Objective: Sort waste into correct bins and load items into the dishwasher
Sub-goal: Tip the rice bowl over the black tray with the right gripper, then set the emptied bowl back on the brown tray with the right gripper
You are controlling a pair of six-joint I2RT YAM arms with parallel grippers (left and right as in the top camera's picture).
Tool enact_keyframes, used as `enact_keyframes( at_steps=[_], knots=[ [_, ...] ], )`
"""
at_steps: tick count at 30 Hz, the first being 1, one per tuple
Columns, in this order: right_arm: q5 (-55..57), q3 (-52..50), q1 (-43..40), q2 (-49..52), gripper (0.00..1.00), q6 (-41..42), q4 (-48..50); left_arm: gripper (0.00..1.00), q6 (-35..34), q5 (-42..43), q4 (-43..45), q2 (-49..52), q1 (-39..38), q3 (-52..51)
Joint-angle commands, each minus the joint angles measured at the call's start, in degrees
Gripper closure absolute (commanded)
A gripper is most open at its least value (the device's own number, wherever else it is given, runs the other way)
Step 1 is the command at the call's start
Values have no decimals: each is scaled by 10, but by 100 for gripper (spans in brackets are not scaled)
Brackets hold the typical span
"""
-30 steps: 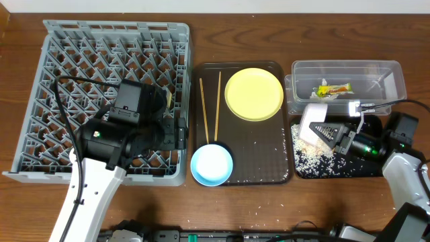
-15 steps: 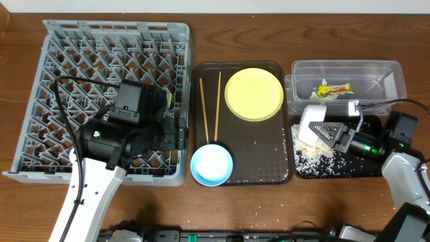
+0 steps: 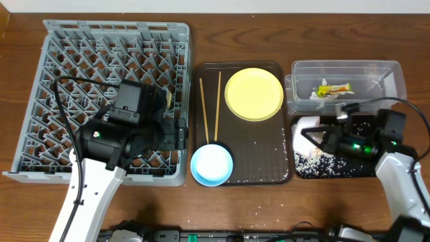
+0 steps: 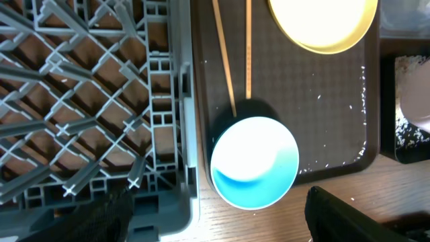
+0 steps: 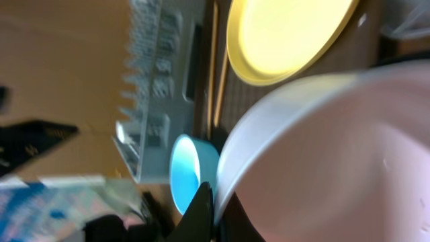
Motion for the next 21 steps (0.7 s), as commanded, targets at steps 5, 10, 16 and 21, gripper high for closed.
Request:
enact_keyframes(
  at_steps=[5,10,16,21],
  knots=[
    [303,80,226,-80,99,37,-66,17,3,-3,25,-25,-1,2],
    [543,70,425,-47,99,151,-64,18,-19,-4,51,-19,-1,2],
    [614,69,549,41,99,173,-3,18,-21,-5,71,7,-1,2],
    [620,89,551,41,56,205,-12,18,-19,-5,94,37,-2,2]
  ],
)
